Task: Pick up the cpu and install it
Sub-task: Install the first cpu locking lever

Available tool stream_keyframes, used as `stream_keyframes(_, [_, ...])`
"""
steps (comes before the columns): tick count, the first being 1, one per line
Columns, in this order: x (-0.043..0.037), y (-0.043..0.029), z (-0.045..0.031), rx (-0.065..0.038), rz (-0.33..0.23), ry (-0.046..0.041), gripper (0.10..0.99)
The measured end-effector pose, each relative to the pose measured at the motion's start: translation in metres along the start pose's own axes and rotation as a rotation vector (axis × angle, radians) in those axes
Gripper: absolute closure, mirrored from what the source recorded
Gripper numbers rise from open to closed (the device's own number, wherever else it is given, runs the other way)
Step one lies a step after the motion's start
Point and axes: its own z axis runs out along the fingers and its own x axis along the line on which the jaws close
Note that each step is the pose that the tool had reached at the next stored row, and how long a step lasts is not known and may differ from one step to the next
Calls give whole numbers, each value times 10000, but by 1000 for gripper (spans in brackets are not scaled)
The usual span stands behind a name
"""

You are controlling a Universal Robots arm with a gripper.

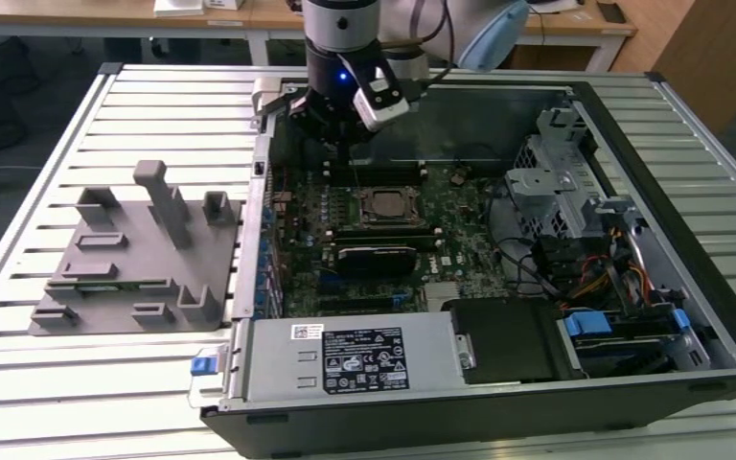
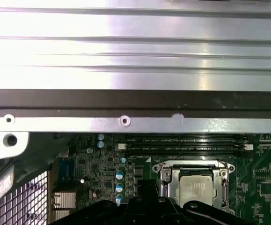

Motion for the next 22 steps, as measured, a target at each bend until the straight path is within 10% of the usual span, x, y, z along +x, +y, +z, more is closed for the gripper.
stream_keyframes(10, [-39, 67, 9, 0, -13, -31, 980])
stream_keyframes(22, [-420, 68, 45, -11, -12, -34, 980])
